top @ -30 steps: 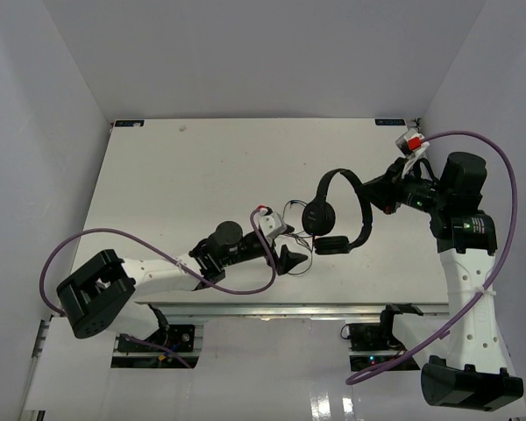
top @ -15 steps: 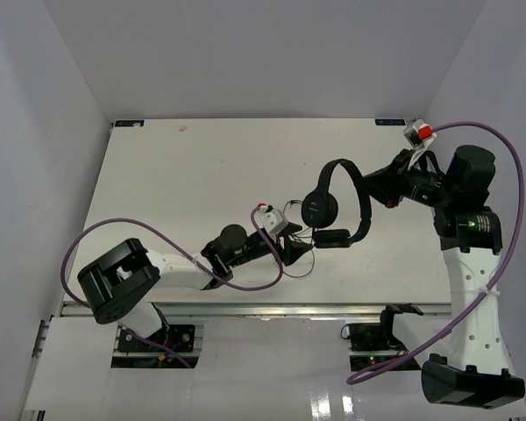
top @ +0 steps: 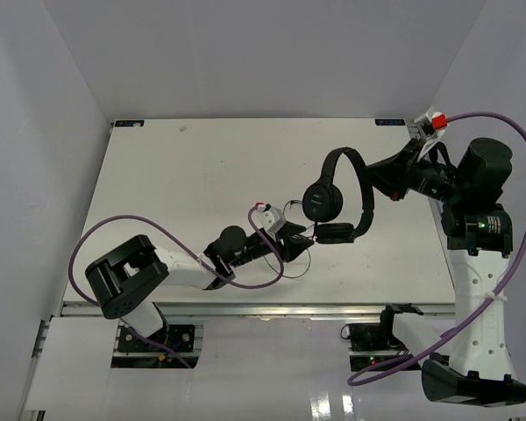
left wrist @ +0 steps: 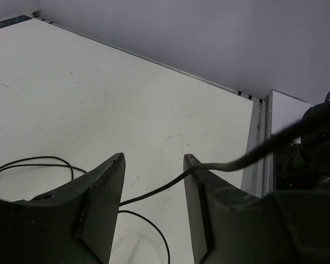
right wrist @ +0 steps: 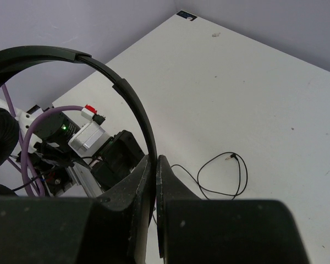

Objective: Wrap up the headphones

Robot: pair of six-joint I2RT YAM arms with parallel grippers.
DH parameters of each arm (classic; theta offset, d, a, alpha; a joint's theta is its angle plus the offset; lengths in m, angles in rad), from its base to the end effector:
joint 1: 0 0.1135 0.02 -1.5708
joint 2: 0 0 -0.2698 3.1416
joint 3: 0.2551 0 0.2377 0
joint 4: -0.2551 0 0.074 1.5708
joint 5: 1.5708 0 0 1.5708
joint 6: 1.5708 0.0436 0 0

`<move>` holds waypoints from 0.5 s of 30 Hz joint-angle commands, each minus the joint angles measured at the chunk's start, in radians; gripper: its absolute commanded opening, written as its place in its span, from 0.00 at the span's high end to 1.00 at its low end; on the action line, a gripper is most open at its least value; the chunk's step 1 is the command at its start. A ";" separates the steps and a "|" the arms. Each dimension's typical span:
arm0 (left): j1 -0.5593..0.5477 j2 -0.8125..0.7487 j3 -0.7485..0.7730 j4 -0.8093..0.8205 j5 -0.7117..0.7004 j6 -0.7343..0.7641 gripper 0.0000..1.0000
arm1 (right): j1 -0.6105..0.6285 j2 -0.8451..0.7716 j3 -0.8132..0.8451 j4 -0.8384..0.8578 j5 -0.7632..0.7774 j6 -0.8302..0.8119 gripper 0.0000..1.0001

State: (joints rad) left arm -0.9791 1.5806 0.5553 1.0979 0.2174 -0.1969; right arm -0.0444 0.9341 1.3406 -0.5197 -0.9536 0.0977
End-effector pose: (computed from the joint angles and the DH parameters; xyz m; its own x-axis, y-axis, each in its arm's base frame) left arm 0.1648 -0.2622 0.2262 -0.1423 -0.1307 -0.9812 0.9204 0.3472 -0.1798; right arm 0.1472 0.0291 0.4653 -0.1888 0.0649 -0.9799 -0.7690 0.6107 0.1886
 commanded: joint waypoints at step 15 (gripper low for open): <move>-0.003 -0.085 -0.005 -0.039 -0.010 0.071 0.87 | -0.002 -0.004 0.070 0.060 -0.033 0.065 0.92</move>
State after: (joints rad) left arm -0.9791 1.5711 0.5407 1.1011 0.2112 -0.1717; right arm -0.0444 0.9428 1.3788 -0.4976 -0.9585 0.1287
